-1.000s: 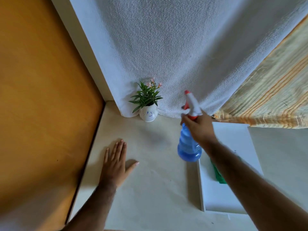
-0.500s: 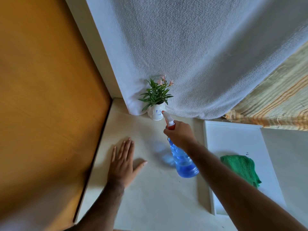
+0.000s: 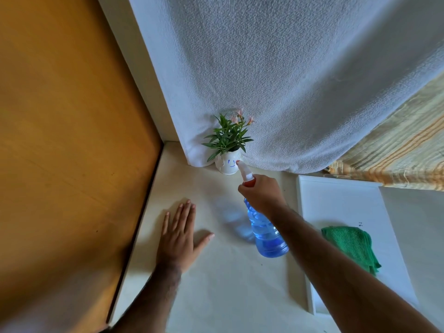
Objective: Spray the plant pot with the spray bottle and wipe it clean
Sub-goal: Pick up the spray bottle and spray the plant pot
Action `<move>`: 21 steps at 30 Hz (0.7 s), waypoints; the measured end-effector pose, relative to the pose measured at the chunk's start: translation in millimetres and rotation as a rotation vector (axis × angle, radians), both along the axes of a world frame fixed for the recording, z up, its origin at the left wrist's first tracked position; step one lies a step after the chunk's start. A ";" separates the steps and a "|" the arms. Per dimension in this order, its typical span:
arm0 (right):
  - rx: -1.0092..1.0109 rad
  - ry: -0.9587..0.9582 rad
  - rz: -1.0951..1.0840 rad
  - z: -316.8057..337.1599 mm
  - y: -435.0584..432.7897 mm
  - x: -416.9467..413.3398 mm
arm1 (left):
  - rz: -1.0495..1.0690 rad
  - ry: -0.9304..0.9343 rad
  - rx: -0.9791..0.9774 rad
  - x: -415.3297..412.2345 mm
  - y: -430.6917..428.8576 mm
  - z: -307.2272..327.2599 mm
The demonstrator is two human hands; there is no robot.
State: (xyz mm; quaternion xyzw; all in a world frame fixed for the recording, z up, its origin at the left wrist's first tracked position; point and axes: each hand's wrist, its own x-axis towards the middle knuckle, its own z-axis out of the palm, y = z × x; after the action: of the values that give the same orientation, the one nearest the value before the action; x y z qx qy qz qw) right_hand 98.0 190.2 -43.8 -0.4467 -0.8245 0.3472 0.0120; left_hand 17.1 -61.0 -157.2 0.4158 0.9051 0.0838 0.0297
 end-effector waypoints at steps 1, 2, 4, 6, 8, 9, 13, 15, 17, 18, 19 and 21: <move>-0.004 -0.003 -0.004 -0.1 -0.4 -0.5 | 0.002 0.000 0.000 -0.1 -0.1 0.0; -0.004 -0.011 -0.006 -0.1 -0.7 -1.3 | 0.004 0.000 -0.001 -0.3 0.0 0.2; 0.008 -0.036 0.005 0.4 -1.4 -3.5 | 0.004 0.001 0.000 -0.3 0.3 0.9; 0.014 -0.043 0.006 -0.4 -1.9 -4.8 | 0.005 0.003 0.005 0.2 0.2 1.1; 0.008 -0.021 -0.016 -1.0 -2.6 -3.6 | 0.005 0.006 0.015 0.4 -0.4 1.5; 0.000 -0.005 -0.027 -1.0 -3.0 -2.3 | 0.005 0.008 0.020 0.5 -0.7 1.4; -0.027 0.048 -0.059 2.0 -2.8 6.9 | 0.000 0.007 0.027 0.0 -0.9 2.3; -0.076 0.138 -0.096 7.3 -1.5 15.8 | -0.003 0.000 0.032 -0.2 -0.7 2.9; -0.127 0.307 -0.158 16.0 1.1 29.2 | -0.005 -0.001 0.038 -0.2 -1.1 2.5; -0.126 0.395 -0.207 21.9 3.4 38.2 | -0.006 -0.003 0.040 -0.1 -1.6 2.0; -0.094 0.466 -0.260 28.3 7.0 47.3 | -0.006 -0.004 0.040 -0.5 -2.1 1.7; -0.016 0.572 -0.363 40.2 19.5 66.8 | -0.009 -0.011 0.033 -1.1 -2.0 0.9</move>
State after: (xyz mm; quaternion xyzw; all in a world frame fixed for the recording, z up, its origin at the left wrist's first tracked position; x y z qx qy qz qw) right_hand 164.7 209.7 -3.6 -0.4706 -0.6921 0.4570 0.3010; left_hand 16.0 -62.9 -156.4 0.4198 0.9016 0.1008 0.0282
